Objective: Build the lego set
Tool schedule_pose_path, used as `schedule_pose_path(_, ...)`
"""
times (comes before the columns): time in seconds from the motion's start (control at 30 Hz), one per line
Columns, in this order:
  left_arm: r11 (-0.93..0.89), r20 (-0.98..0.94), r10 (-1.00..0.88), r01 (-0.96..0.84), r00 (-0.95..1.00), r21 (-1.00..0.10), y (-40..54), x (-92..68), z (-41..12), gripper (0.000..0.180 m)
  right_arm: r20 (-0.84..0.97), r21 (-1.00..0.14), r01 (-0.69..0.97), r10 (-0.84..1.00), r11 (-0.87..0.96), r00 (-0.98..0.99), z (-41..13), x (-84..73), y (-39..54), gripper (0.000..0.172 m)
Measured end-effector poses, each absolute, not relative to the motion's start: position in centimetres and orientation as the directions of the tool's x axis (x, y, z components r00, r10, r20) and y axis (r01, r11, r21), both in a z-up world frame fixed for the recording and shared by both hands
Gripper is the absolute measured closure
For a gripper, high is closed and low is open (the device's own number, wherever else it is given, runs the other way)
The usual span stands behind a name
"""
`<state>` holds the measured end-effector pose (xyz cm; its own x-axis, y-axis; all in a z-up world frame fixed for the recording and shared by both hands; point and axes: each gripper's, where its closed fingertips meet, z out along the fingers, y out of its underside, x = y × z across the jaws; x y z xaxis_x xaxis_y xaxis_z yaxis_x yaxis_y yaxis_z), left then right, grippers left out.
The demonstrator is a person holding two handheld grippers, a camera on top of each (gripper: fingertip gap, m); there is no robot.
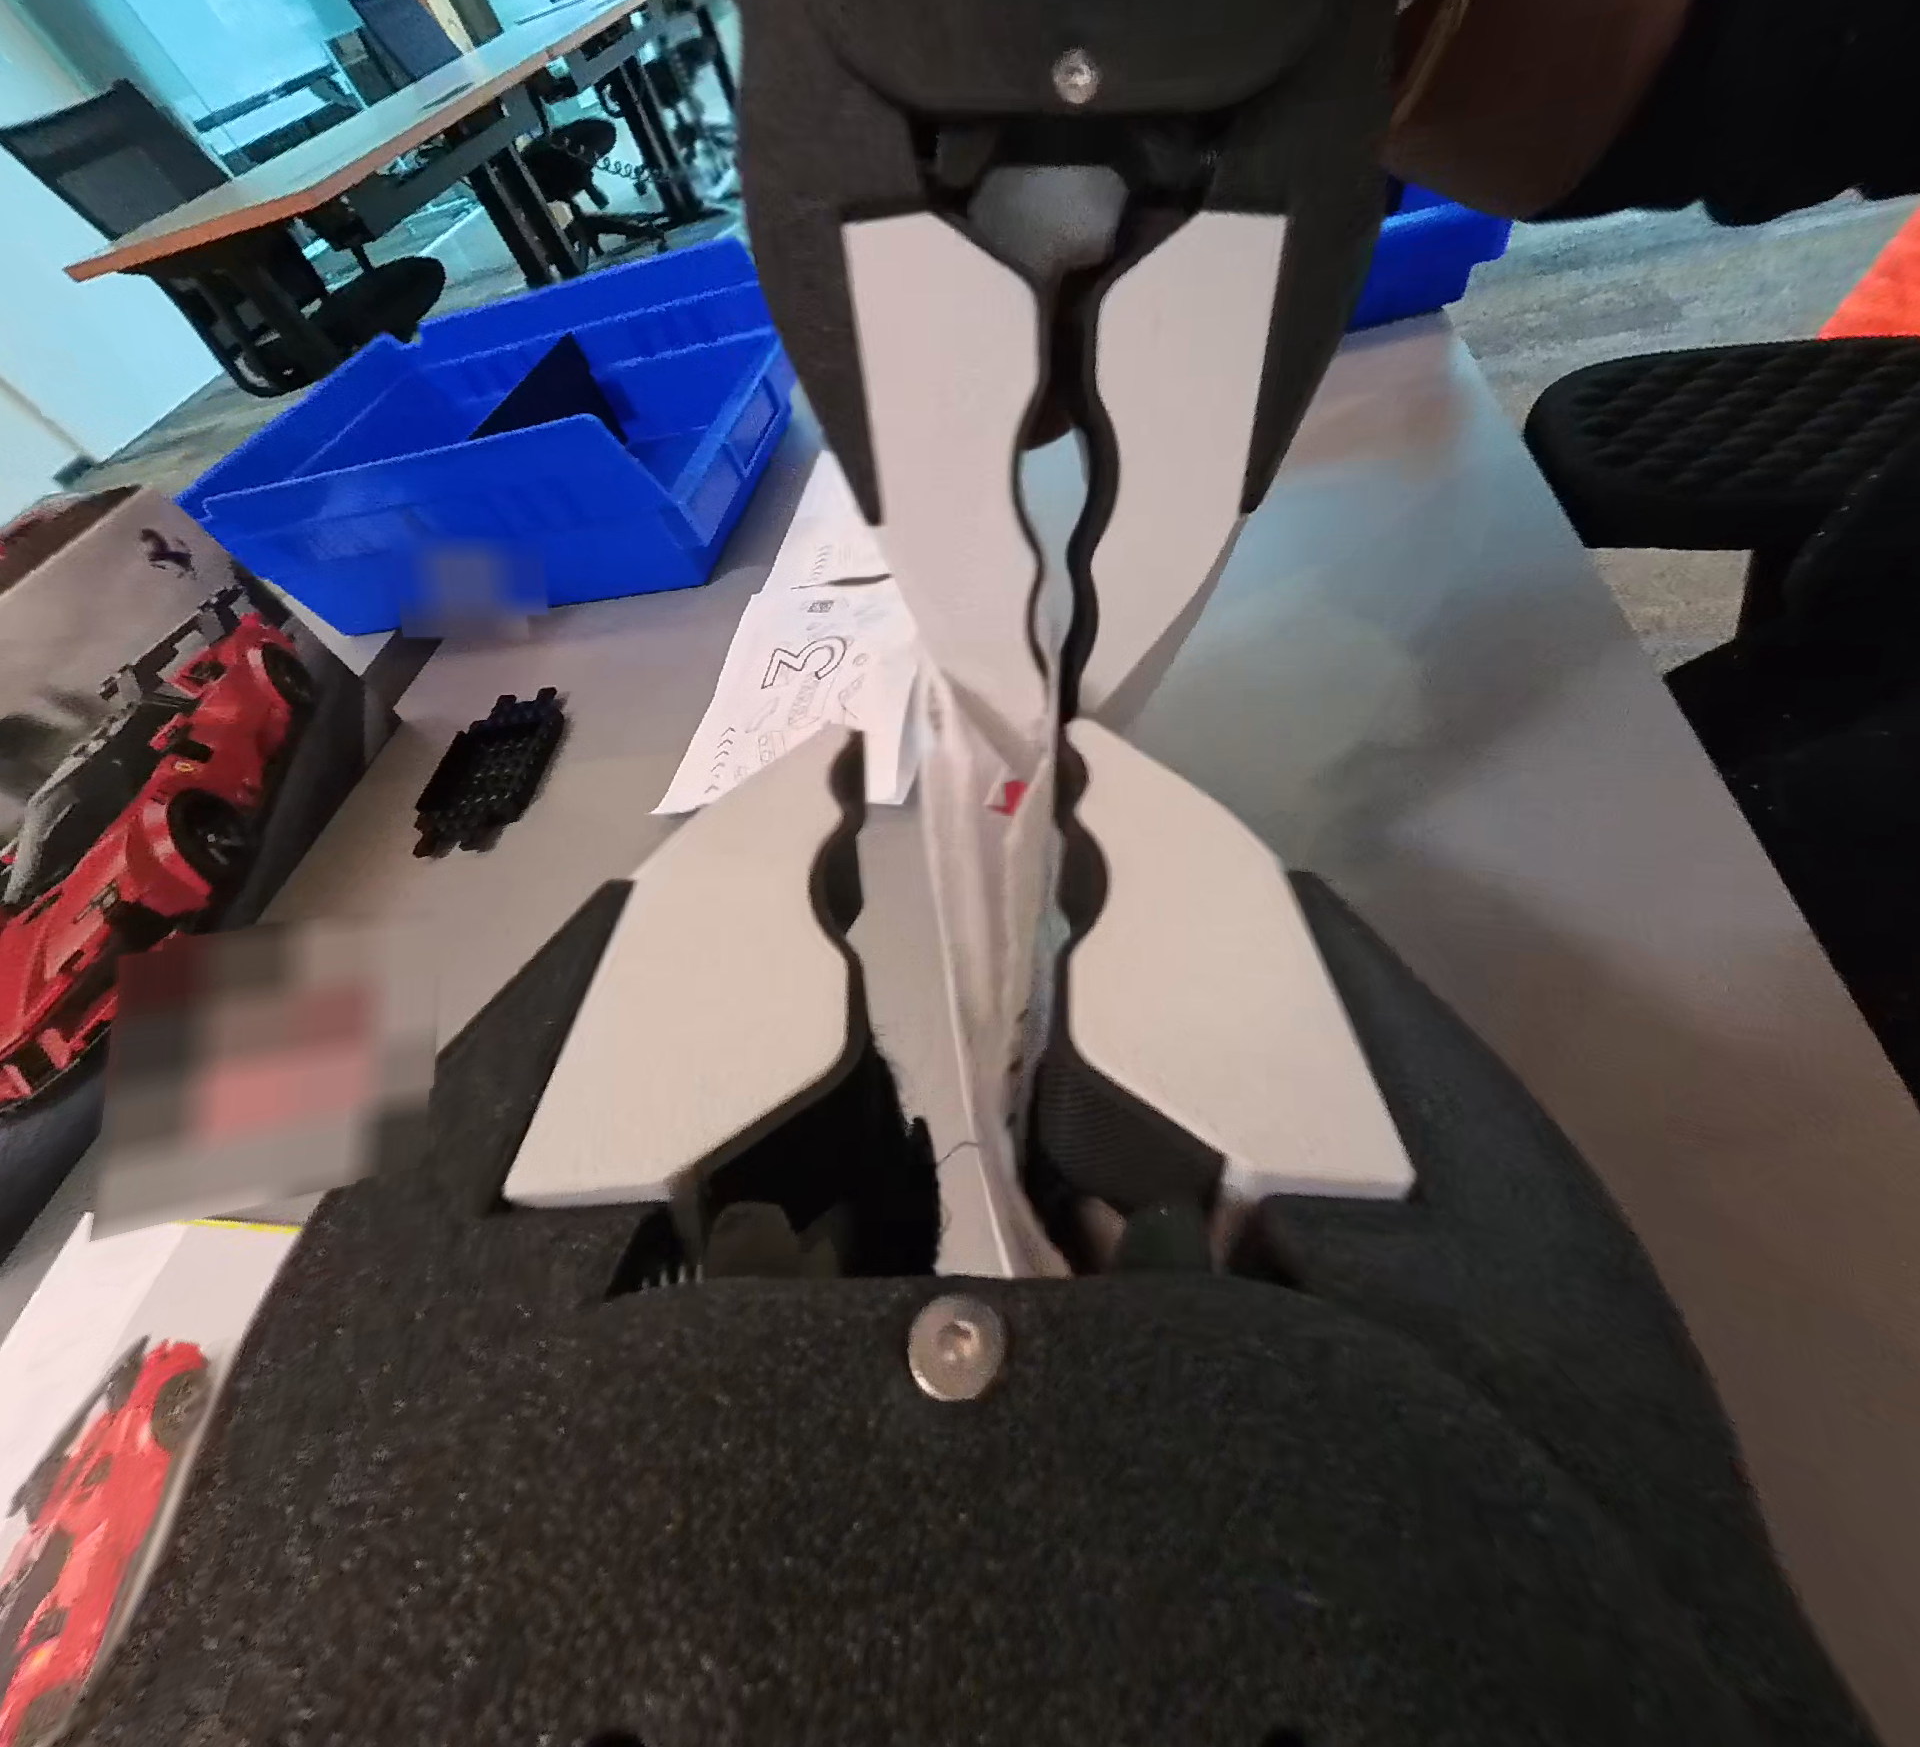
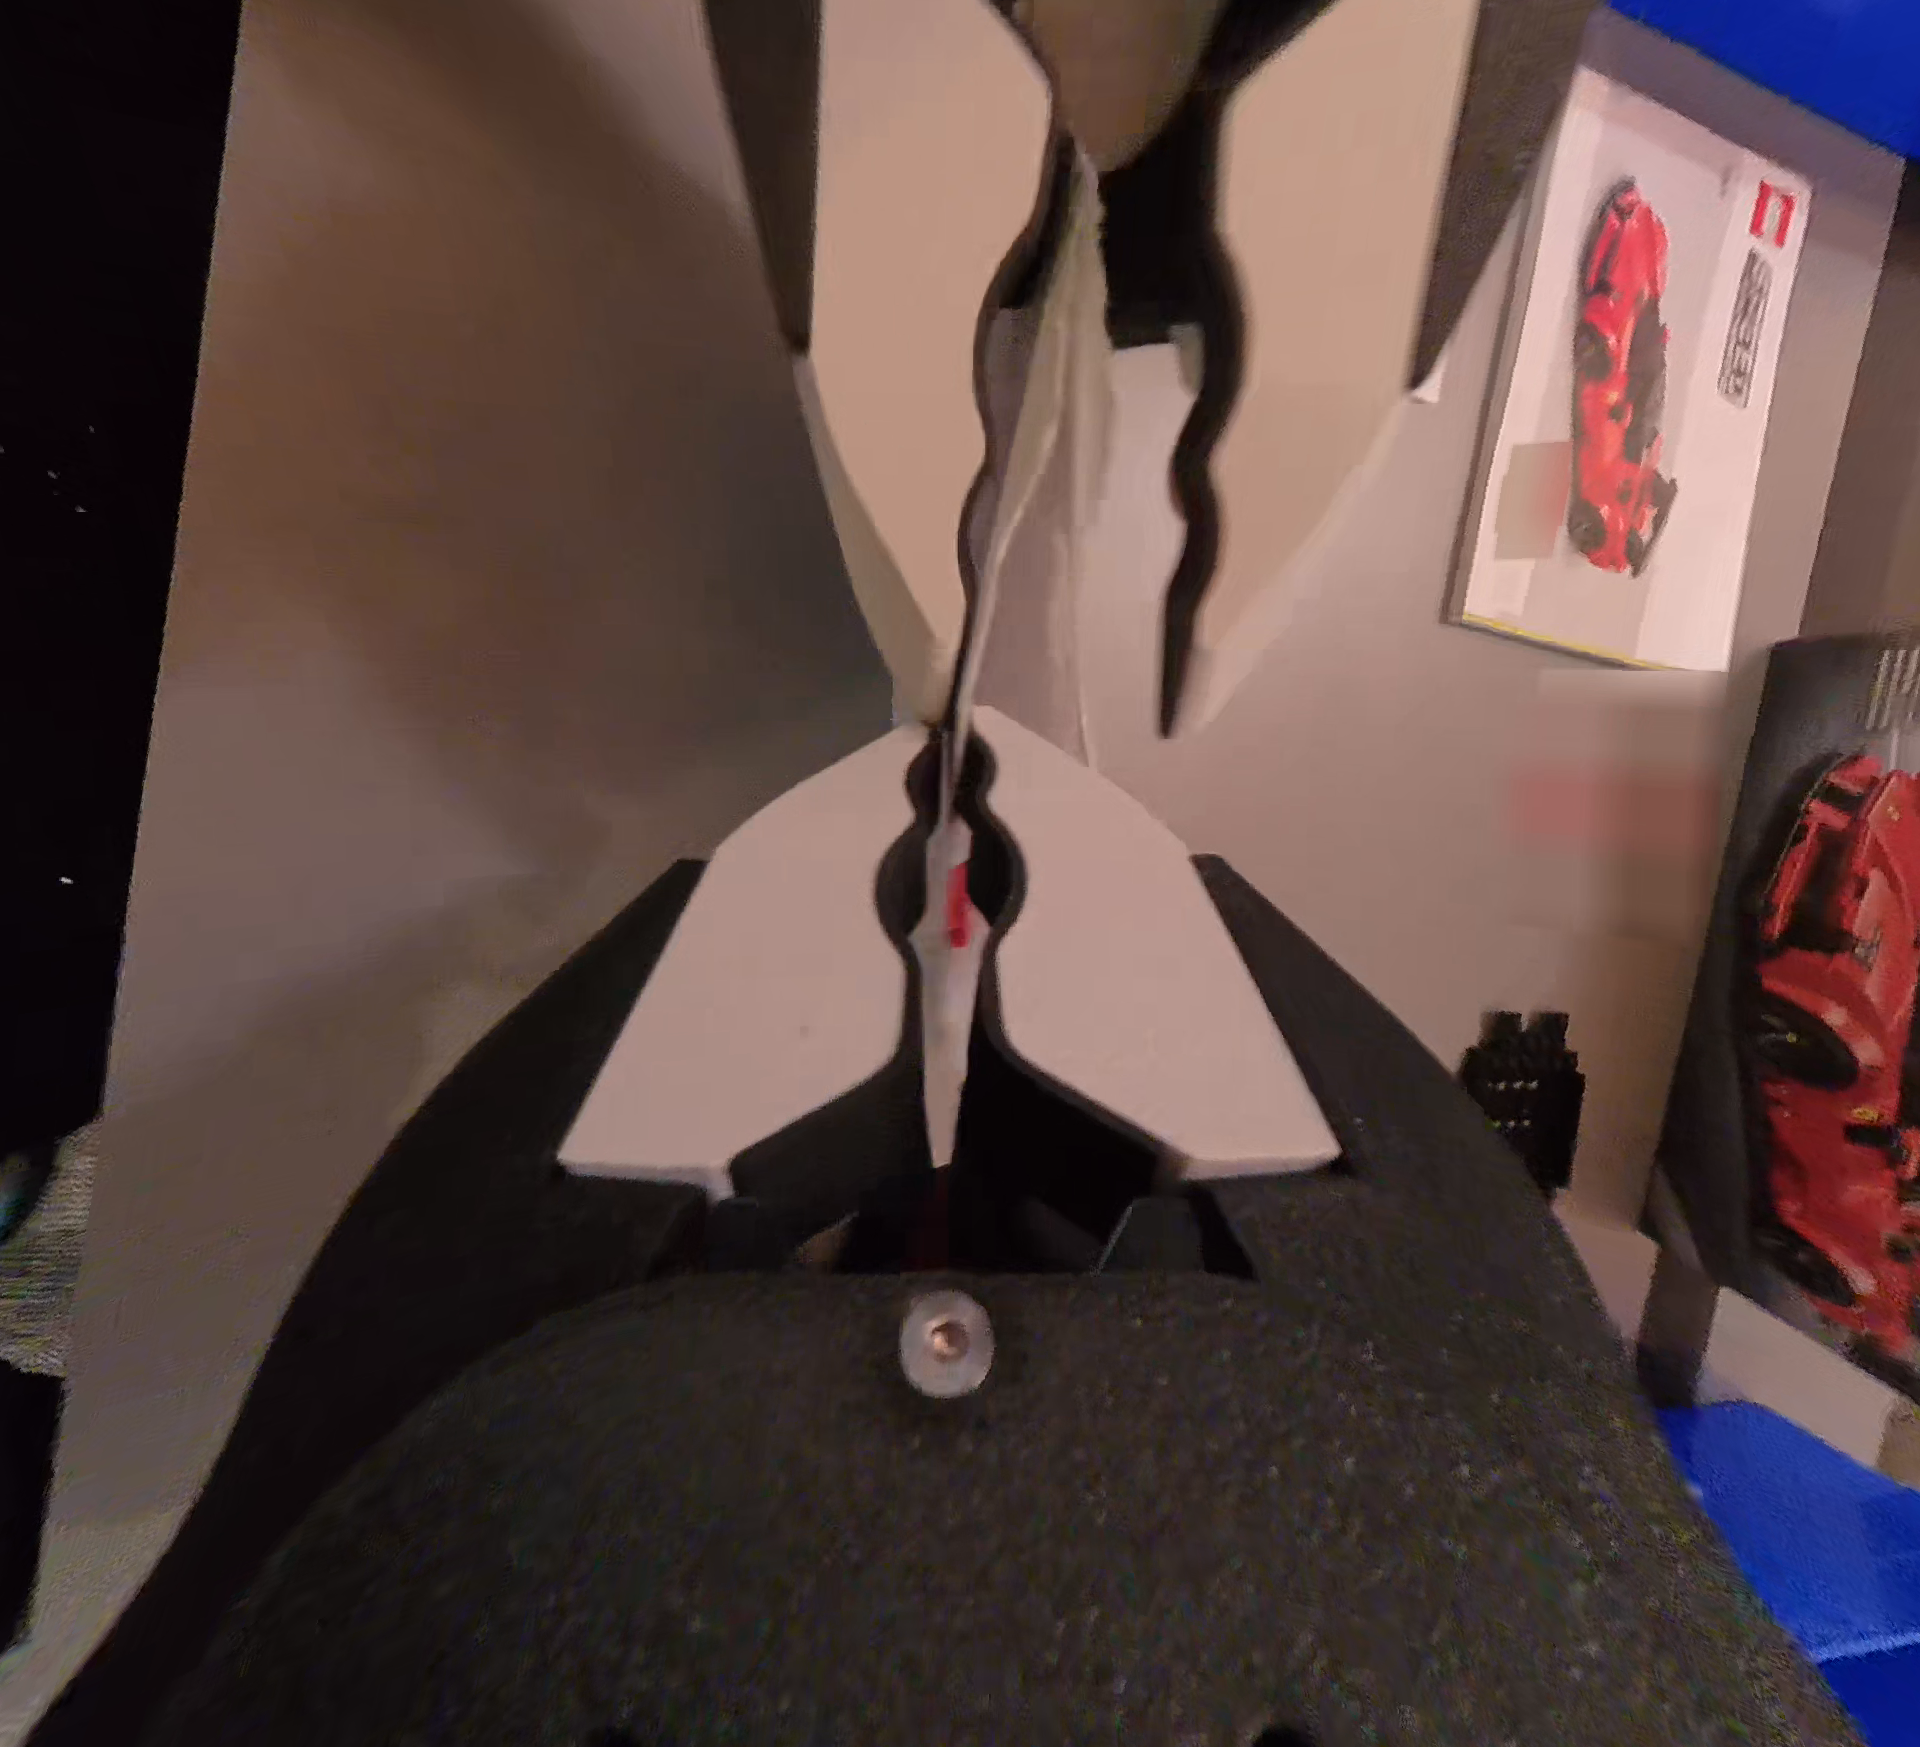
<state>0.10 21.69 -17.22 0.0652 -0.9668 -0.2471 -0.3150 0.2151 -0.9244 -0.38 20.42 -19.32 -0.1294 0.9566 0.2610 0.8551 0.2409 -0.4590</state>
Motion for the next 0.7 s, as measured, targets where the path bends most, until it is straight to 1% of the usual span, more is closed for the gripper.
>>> schedule_pose_path(0.03,0.201,-0.223,-0.974,-0.289,0.044,-0.936,21.5,-0.4,-16.7,0.135,0.288,-0.449,0.854,0.947,0.263,-0.140,-19.3,-0.3,20.5,0.171)
schedule_pose_path(0.1,0.142,-0.150,-0.988,-0.220,0.023,-0.965,21.5,-1.8,-14.7,0.135,0.327,-0.425,0.852,0.930,0.306,-0.171,-19.3,0.0,20.7,0.171)
schedule_pose_path(0.17,0.063,-0.073,-0.996,-0.196,0.046,-0.979,22.6,-3.4,-12.7,0.140,0.355,-0.420,0.842,0.915,0.338,-0.190,-19.2,0.2,20.8,0.171)
schedule_pose_path(0.23,-0.060,0.031,-0.994,-0.274,0.107,-0.960,23.9,-4.1,-12.1,0.158,0.394,-0.404,0.839,0.897,0.364,-0.200,-19.2,0.2,21.0,0.171)
schedule_pose_path(0.3,-0.115,0.078,-0.991,-0.407,0.107,-0.906,23.5,-3.3,-12.9,0.157,0.418,-0.395,0.835,0.884,0.384,-0.209,-19.1,0.1,21.0,0.171)
schedule_pose_path(0.4,-0.069,0.030,-0.997,-0.620,0.074,-0.782,22.1,-1.4,-15.5,0.160,0.422,-0.403,0.836,0.886,0.374,-0.193,-19.1,-0.1,21.2,0.171)
schedule_pose_path(0.5,-0.070,-0.006,-0.995,-0.731,0.100,-0.679,22.4,-0.7,-17.7,0.166,0.430,-0.414,0.820,0.878,0.396,-0.208,-19.1,-0.2,20.8,0.171)
schedule_pose_path(0.6,-0.117,0.097,-0.993,-0.790,0.073,-0.602,21.4,-1.1,-19.0,0.166,0.458,-0.407,0.794,0.853,0.451,-0.250,-19.0,-0.2,19.7,0.171)
schedule_pose_path(0.63,-0.103,0.086,-0.994,-0.815,0.066,-0.571,21.2,-1.5,-19.5,0.168,0.464,-0.404,0.785,0.845,0.469,-0.266,-19.1,-0.1,19.2,0.171)
schedule_pose_path(0.67,-0.085,0.066,-0.996,-0.831,0.058,-0.550,21.1,-1.7,-19.7,0.171,0.474,-0.397,0.776,0.833,0.491,-0.284,-19.1,-0.1,18.6,0.171)
schedule_pose_path(0.7,-0.066,0.033,-0.998,-0.842,0.057,-0.536,21.3,-1.9,-19.8,0.180,0.482,-0.390,0.764,0.821,0.514,-0.307,-19.2,-0.1,18.0,0.171)
